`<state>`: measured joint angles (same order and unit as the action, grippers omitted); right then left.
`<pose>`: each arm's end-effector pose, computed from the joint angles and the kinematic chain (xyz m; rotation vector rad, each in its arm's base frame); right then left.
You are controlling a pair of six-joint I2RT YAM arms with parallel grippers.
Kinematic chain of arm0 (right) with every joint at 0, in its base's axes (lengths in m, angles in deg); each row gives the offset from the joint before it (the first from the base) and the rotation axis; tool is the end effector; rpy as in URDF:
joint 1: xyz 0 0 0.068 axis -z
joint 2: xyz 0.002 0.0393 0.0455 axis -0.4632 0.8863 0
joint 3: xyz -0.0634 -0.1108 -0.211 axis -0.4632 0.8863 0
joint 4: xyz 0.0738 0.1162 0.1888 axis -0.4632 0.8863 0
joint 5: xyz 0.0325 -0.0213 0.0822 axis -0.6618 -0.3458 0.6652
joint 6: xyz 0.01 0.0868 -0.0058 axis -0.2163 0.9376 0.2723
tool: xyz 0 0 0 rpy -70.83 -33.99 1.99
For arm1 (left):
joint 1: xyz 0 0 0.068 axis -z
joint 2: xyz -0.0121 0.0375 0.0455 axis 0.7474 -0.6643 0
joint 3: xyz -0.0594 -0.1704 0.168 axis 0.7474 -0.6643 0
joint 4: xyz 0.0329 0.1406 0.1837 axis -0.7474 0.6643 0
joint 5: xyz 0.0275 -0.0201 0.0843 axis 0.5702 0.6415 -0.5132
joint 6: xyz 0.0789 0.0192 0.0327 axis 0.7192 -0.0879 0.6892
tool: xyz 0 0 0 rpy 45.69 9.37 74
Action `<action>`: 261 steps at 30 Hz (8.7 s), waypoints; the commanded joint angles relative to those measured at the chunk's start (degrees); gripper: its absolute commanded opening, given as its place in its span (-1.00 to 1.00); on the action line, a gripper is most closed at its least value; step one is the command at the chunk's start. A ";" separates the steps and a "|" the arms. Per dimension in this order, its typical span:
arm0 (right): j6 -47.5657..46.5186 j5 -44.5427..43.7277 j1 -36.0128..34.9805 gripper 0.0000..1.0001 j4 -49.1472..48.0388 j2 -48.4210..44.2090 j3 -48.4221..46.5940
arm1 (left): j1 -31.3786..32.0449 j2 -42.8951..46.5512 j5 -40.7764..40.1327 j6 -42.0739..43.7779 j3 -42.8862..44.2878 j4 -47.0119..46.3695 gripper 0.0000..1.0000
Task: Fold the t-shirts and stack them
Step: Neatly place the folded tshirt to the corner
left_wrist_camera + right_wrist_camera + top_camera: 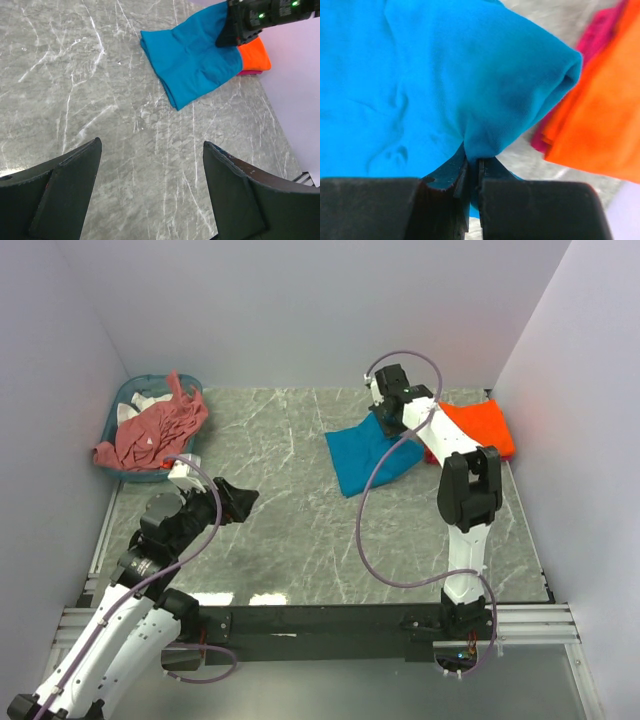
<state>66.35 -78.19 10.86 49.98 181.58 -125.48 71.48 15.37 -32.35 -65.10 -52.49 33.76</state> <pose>0.4220 0.1133 0.2005 -0.5968 2.4986 -0.1902 0.1587 -0.0738 0.2702 -0.1034 1.8385 -0.7640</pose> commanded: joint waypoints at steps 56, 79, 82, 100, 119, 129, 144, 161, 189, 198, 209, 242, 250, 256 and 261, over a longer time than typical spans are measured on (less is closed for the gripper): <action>-13.46 -14.67 9.43 -1.00 -5.87 -12.94 -7.07 | -0.17 1.87 1.22 0.74 0.23 -1.82 0.75; -14.60 -13.27 10.93 -1.00 -4.20 -15.05 -8.65 | -0.17 2.58 1.04 0.65 -0.04 -1.56 0.76; -14.69 -13.18 11.28 -1.00 -4.19 -15.05 -8.56 | -0.17 2.66 1.04 0.65 -0.04 -1.56 0.76; -18.29 -13.09 13.65 -1.00 -4.37 -8.64 -13.40 | -0.17 3.02 0.69 0.65 -0.04 -1.38 0.76; -16.80 -9.93 14.36 -1.00 -2.79 -9.86 -13.40 | -0.17 2.84 0.78 0.65 -0.12 -1.56 0.76; -15.83 -8.08 14.01 -1.00 0.37 -11.27 -15.51 | -0.17 2.75 0.96 0.65 -0.12 -1.74 0.76; -15.13 -8.43 10.76 -1.00 2.75 -12.41 -18.06 | -0.17 2.75 1.13 0.65 -0.12 -1.82 0.76; -16.80 -10.46 14.09 -1.00 -1.38 -7.41 -15.33 | -0.17 3.19 0.61 0.65 -0.21 -1.30 0.76; -14.96 -7.12 14.54 -1.00 1.69 -9.77 -16.56 | -0.17 3.28 0.78 0.65 -0.30 -1.47 0.76; -14.16 -7.55 11.11 -1.00 2.84 -11.62 -18.06 | -0.17 3.37 0.78 0.65 -0.30 -1.56 0.76; -14.78 -9.75 11.02 -1.00 -0.23 -10.13 -14.81 | -0.26 3.37 0.69 0.65 -0.30 -1.47 0.76; -18.03 -13.00 20.33 -1.00 -5.69 -0.20 -12.87 | -0.17 3.19 0.52 0.74 -0.21 -1.21 0.76; -19.08 -14.93 22.36 -1.00 -8.32 3.14 -12.69 | -0.17 2.75 0.52 0.82 -0.21 -1.21 0.76; -19.87 -15.55 23.23 -1.00 -9.99 4.81 -12.87 | -0.17 2.32 0.60 0.83 -0.21 -1.21 0.76; -20.14 -15.73 23.59 -1.00 -10.87 6.57 -13.48 | -0.17 1.96 0.60 0.83 -0.12 -1.21 0.77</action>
<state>46.78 -92.21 33.90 42.27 187.04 -137.81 71.46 17.64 -31.89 -64.73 -52.86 33.89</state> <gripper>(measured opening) 0.067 0.882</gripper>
